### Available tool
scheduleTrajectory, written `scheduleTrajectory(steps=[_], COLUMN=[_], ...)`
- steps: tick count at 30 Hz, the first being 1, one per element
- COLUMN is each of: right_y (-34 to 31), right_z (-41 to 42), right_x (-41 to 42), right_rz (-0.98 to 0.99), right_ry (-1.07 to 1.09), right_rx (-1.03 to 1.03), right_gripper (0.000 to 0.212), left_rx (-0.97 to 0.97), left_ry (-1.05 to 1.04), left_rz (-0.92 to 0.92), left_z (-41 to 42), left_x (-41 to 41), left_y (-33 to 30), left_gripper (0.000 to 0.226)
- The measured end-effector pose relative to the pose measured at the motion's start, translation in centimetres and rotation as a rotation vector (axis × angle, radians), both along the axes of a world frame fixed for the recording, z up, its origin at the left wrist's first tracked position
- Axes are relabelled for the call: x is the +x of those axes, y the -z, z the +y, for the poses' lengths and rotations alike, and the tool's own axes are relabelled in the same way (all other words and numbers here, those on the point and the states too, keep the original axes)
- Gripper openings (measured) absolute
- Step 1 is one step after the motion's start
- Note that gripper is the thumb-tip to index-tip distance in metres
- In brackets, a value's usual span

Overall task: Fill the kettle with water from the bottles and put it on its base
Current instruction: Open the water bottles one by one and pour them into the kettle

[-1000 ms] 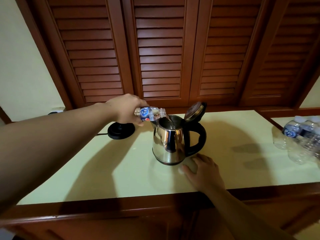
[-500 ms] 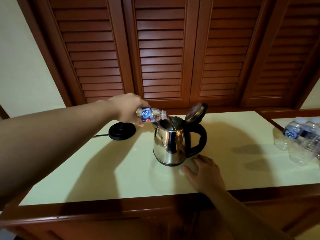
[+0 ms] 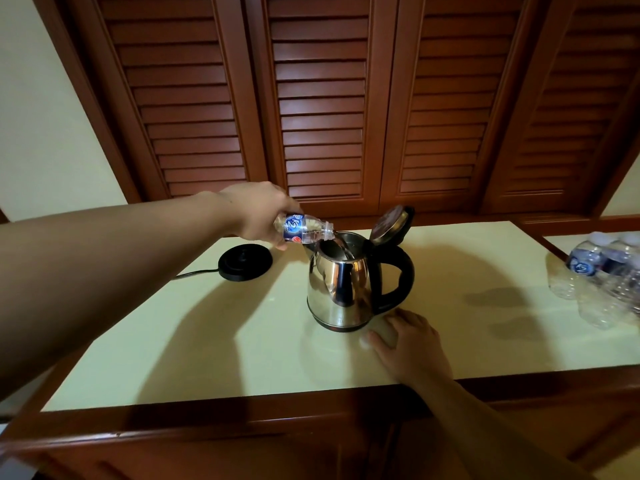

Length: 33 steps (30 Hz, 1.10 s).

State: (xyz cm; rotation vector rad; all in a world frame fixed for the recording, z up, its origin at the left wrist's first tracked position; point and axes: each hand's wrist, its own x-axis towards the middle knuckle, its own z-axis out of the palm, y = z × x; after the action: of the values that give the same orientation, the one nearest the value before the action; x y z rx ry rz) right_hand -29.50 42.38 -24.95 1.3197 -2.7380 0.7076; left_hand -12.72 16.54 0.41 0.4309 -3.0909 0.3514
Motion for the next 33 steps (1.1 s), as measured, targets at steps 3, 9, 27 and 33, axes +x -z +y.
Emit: scheduleTrajectory(steps=[3, 9, 27, 33], right_y=[0.0, 0.0, 0.0, -0.1], right_z=[0.0, 0.0, 0.2, 0.2], right_x=[0.0, 0.0, 0.1, 0.2], right_rz=[-0.004, 0.004, -0.022, -0.025], right_ry=[-0.005, -0.002, -0.009, -0.003], right_rx=[0.000, 0.001, -0.041, -0.027], right_gripper=[0.074, 0.073, 0.062, 0.065], left_rx=[-0.012, -0.040, 0.014, 0.033], left_ry=[-0.001, -0.007, -0.021, -0.029], left_rz=[-0.014, -0.036, -0.074, -0.061], left_z=[0.3, 0.7, 1.0, 1.0], left_x=[0.0, -0.2, -1.0, -1.0], left_y=[-0.2, -0.6, -0.6, -0.7], left_gripper=[0.055, 0.055, 0.062, 0.069])
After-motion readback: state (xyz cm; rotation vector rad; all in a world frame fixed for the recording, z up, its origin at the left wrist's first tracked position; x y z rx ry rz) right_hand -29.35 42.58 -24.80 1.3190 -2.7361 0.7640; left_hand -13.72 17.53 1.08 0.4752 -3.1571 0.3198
